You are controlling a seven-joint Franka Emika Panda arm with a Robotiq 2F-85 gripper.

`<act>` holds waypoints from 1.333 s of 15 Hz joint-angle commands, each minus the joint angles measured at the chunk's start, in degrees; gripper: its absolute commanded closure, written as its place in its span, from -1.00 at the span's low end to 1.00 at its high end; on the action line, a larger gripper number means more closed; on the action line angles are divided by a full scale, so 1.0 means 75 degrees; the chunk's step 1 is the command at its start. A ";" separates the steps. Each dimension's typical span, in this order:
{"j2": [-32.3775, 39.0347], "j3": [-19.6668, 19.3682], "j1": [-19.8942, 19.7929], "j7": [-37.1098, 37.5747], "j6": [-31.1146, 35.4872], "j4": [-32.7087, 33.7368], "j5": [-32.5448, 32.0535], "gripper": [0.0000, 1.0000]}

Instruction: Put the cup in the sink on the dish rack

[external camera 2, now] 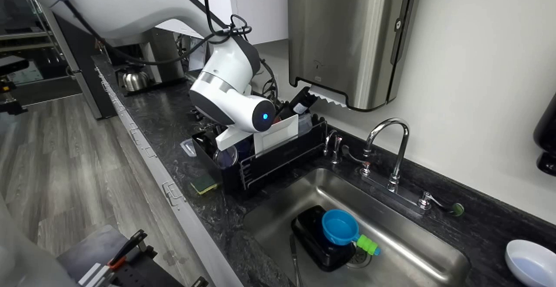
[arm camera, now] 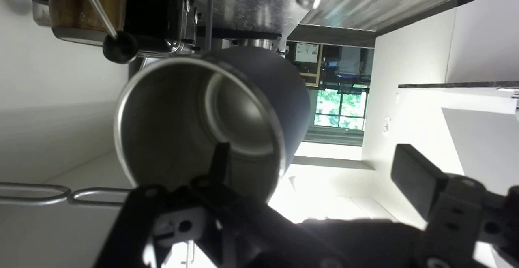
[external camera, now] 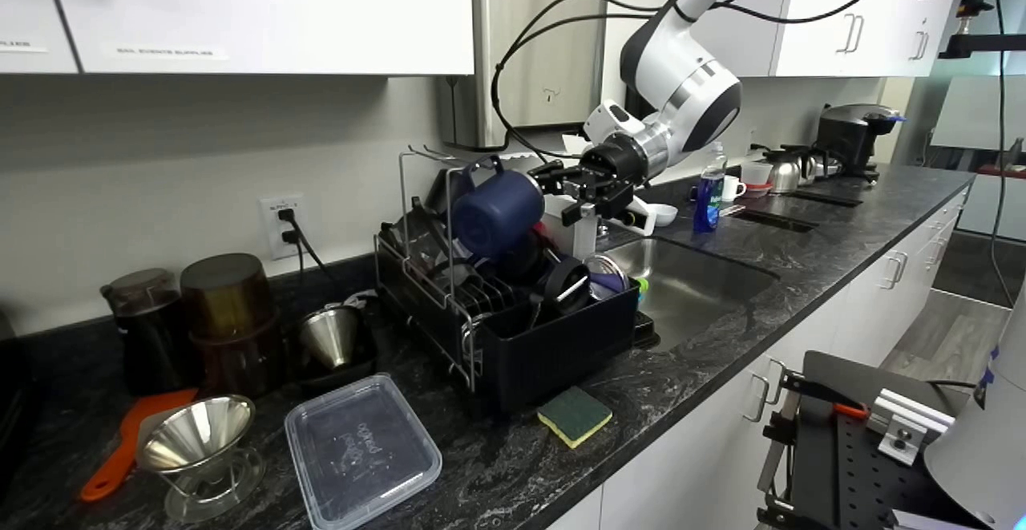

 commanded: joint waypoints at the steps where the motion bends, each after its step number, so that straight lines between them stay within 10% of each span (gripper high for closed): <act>1: -0.0002 -0.0119 -0.0209 0.0091 0.0043 0.0146 -0.0209 -1.00; 20: -0.1082 -0.0952 -0.1095 0.1168 -0.0108 0.0259 -0.2287 -1.00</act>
